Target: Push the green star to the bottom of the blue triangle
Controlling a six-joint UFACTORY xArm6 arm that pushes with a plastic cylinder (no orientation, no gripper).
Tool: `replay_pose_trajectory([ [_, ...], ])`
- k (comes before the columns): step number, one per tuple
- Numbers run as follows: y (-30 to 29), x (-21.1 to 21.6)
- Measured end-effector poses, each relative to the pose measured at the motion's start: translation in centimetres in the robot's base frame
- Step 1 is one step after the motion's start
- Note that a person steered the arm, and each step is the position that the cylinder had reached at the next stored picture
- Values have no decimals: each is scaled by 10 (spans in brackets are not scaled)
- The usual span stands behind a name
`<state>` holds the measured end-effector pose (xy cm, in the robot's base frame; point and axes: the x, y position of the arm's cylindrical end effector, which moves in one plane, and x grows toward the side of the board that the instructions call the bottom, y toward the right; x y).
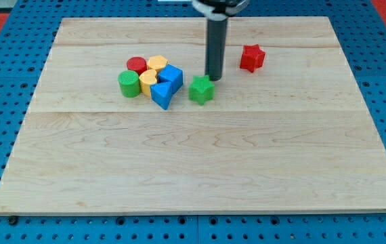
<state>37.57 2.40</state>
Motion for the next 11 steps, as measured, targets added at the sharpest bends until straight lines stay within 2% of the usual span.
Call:
replay_pose_trajectory([
  [2, 12, 76],
  [3, -27, 79],
  [4, -2, 67],
  [5, 12, 32],
  [6, -28, 60],
  [7, -28, 106],
  [8, -37, 110],
  [9, 8, 109],
  [10, 8, 59],
  [11, -57, 85],
])
